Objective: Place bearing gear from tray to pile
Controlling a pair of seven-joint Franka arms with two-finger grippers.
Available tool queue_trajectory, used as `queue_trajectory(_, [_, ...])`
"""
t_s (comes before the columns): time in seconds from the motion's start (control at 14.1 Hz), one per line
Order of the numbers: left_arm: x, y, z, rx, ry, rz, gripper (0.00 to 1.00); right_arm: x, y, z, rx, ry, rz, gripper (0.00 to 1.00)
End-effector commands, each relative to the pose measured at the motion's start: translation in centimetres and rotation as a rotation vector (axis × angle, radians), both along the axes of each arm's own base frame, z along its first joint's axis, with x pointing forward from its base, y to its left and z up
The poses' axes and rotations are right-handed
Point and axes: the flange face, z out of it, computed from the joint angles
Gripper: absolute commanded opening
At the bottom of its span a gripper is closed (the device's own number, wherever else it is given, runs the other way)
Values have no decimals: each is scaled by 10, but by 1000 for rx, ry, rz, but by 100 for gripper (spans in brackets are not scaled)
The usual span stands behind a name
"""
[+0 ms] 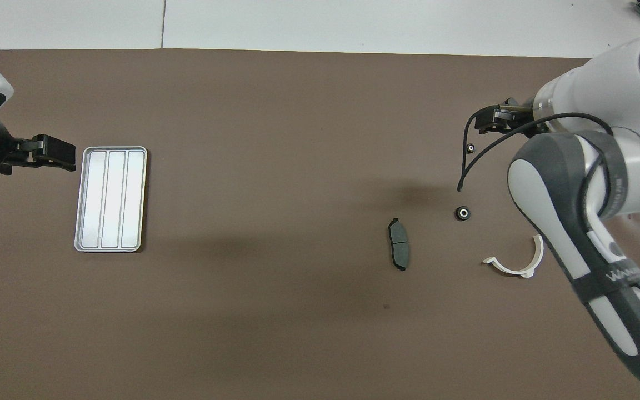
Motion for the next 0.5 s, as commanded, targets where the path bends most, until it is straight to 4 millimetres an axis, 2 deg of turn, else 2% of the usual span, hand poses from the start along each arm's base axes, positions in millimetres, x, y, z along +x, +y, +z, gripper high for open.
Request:
queue_trajectory(0.0, [-8,3,1,8,-19,-11,100,-12,-10,26,19,25,48,100])
queue_trajectory(0.28, [-8,4,1,8,-17,-9,100,-31,-9,36,16,107,71,100])
queue_trajectory(0.42, [-8,3,1,8,-19,-11,100,-43,-10,32,14,166,67,100])
